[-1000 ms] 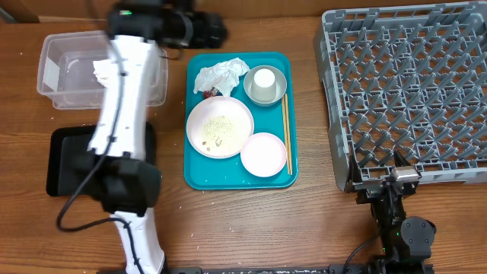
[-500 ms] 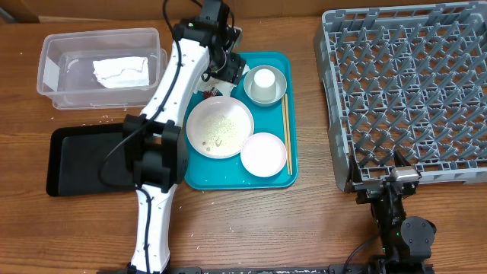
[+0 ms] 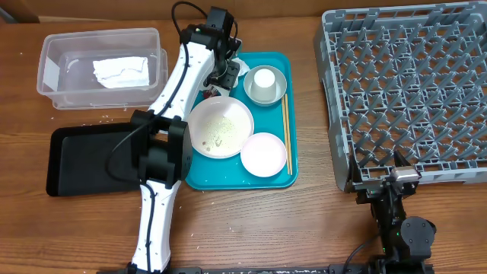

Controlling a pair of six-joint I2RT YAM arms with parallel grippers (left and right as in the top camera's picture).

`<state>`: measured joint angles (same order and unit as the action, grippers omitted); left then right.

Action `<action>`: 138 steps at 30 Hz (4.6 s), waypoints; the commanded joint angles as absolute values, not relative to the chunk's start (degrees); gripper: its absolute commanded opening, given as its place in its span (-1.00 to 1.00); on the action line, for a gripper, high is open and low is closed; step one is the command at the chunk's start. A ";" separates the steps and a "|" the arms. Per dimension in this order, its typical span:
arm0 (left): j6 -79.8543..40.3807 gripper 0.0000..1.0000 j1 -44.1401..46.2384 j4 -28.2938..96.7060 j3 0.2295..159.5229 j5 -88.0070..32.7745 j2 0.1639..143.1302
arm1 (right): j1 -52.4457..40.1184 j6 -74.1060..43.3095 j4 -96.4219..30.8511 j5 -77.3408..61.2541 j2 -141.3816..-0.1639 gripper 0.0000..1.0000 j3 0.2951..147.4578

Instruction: Sort waste into correct bins and load items into the dishwasher

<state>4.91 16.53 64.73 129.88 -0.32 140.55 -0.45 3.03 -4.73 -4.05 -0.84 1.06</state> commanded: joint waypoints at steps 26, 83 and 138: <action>-3.44 -0.92 17.23 65.82 131.59 -2.59 135.35 | -0.30 3.05 -4.43 -3.68 -0.16 1.00 0.45; -42.28 -0.92 -12.84 59.18 127.24 8.12 121.60 | -0.30 3.05 -4.43 -3.68 -0.16 1.00 0.45; 9.91 0.47 13.17 57.52 121.56 -4.16 126.28 | -0.30 3.05 -4.43 -3.68 -0.16 1.00 0.45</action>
<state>6.79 12.38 58.04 122.21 -10.63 124.01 -0.45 3.03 -4.69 -4.05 -0.84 1.06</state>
